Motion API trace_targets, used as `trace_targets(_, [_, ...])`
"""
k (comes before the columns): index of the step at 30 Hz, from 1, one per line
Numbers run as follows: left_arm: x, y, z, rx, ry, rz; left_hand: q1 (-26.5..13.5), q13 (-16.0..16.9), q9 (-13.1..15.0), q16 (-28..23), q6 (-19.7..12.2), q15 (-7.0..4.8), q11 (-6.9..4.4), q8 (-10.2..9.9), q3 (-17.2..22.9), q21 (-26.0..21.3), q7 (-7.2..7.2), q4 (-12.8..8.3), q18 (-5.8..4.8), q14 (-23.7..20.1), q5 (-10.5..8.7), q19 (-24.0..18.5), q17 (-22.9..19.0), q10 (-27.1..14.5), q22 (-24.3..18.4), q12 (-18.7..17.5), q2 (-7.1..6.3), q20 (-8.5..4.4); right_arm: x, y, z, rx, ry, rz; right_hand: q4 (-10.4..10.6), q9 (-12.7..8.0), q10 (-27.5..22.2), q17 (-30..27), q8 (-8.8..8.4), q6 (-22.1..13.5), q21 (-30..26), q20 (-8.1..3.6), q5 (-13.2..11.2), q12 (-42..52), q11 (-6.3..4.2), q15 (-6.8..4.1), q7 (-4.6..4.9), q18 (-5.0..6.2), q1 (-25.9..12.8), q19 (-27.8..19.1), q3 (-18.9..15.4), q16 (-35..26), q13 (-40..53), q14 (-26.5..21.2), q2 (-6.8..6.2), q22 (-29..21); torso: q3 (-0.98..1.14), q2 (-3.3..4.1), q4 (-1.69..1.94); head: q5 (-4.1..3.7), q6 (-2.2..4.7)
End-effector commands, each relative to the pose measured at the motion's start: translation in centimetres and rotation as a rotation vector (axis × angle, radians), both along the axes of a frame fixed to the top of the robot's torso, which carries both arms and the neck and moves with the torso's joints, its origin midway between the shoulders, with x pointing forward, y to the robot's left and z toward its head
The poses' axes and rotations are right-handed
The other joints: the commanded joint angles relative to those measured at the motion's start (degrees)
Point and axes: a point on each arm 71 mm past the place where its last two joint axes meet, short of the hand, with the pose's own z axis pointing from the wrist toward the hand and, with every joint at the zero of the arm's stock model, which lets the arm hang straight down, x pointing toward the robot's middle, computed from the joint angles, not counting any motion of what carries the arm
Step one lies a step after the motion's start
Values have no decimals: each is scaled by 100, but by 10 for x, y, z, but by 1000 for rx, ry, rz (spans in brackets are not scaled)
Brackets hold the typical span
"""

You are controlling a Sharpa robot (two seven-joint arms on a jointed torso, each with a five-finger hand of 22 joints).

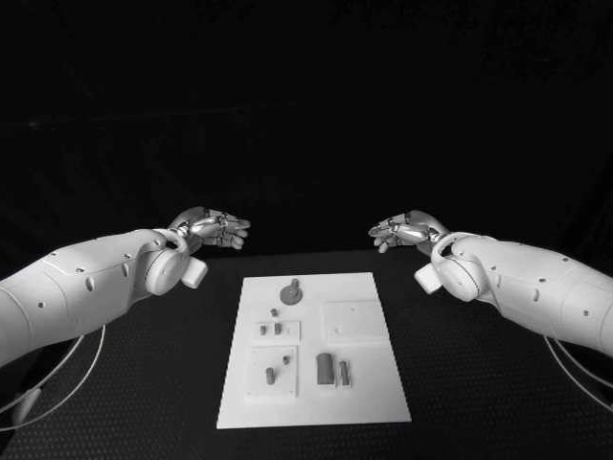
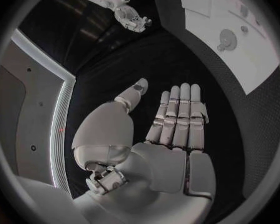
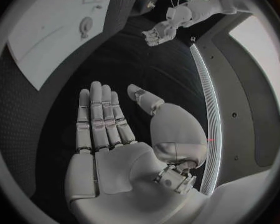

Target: Assemble the parts on the task board

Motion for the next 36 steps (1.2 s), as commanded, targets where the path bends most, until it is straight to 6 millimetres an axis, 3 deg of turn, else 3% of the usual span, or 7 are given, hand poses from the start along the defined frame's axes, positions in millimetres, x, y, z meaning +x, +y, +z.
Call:
trace_targets(1, [2, -3, -2, -88, -15, -25, -199, -159, -42, -267, -214, 147, -6, -99, -56, -28, -46, -8, -122, -378, -48, -382, -145, -350, -299, -6, -51, 131, 4, -10, -4, 121, -30, -9, 57, -78, 40, -20, -17, -96, -228, 53, 1, -359, 36, 64, -4, -65, 12, -110, -51, -354, -327, -37, 54, -145, -37, -214, -46, 72, 208])
trace_targets(9, [-3, -4, -29, -109, 19, -26, -406, -495, 1, -562, -384, 281, -31, -87, -89, 0, -89, -48, -61, -743, -42, -652, -401, -706, -964, 20, -35, 308, -1, -8, -23, 181, 0, -19, 186, -364, -227, -438, -91, -460, -974, 232, -1, -1403, 130, 368, -47, -197, -50, -631, -237, -1545, -1166, -974, 51, -520, 2, -417, -72, 155, 517])
trace_targets(16, [-7, -3, -38, -113, 38, -31, -413, -577, 26, -555, -368, 296, -26, -46, -96, 19, -62, -86, -31, -715, -43, -538, -432, -693, -1102, 30, 9, 305, -4, -3, -23, 188, 9, -7, 149, -472, -115, -531, -39, -535, -1095, 238, -2, -1701, 175, 422, -17, -188, -131, -609, -601, -1705, -1459, -969, 97, -502, 47, -478, -75, 207, 510])
trace_targets(17, [-6, 1, -38, -72, 45, 0, -5564, -1729, -2999, -1304, -4542, -685, -682, -1370, -2794, -359, -818, 1302, -162, -5082, -326, -4800, -4342, -5847, -5864, -357, 435, -112, -3, -7, -24, 149, 14, -33, 1326, -3792, -5250, -3036, -1084, -4770, -2137, -989, -838, -2994, -735, -487, -1025, -1060, -5247, -3709, -3912, -3921, -2501, -5184, 201, -2252, 17, -426, -72, 190, 520])
trace_targets(18, [-6, 1, -38, -72, 45, 1, -5564, -1729, -2999, -1304, -4542, -685, -682, -1370, -2794, -359, -818, 1302, -162, -5082, -326, -4800, -4342, -5847, -5864, -357, 435, -112, -3, -7, -24, 150, 13, -33, 1326, -3792, -5250, -3036, -1084, -4770, -2137, -989, -838, -2994, -735, -487, -1025, -1060, -5247, -3709, -3912, -3921, -2501, -5184, 201, -2276, 16, -423, -71, 189, 520])
trace_targets(19, [-6, 1, -38, -73, 43, 2, -5564, -1729, -2999, -1304, -4542, -685, -682, -1370, -2794, -359, -818, 1302, -162, -5082, -326, -4800, -4342, -5847, -5864, -357, 435, -112, -3, -7, -24, 151, 12, -34, 1326, -3792, -5250, -3036, -1084, -4770, -2137, -989, -838, -2994, -735, -487, -1025, -1060, -5247, -3709, -3912, -3921, -2501, -5184, 201, -6323, 13, -415, -68, 186, 520])
trace_targets(36, [-50, -51, -26, -210, -97, 128, -5564, -1729, -2999, -1304, -4542, -685, -682, -1370, -2794, -359, -818, 1302, -162, -5082, -326, -4800, -4342, -5847, -5864, -357, 435, -112, -42, 31, -7, 305, -83, -143, 1326, -3792, -5250, -3036, -1084, -4770, -2137, -989, -838, -2994, -735, -487, -1025, -1060, -5247, -3709, -3912, -3921, -2501, -5184, 201, -6323, -206, 187, 160, -44, 505])
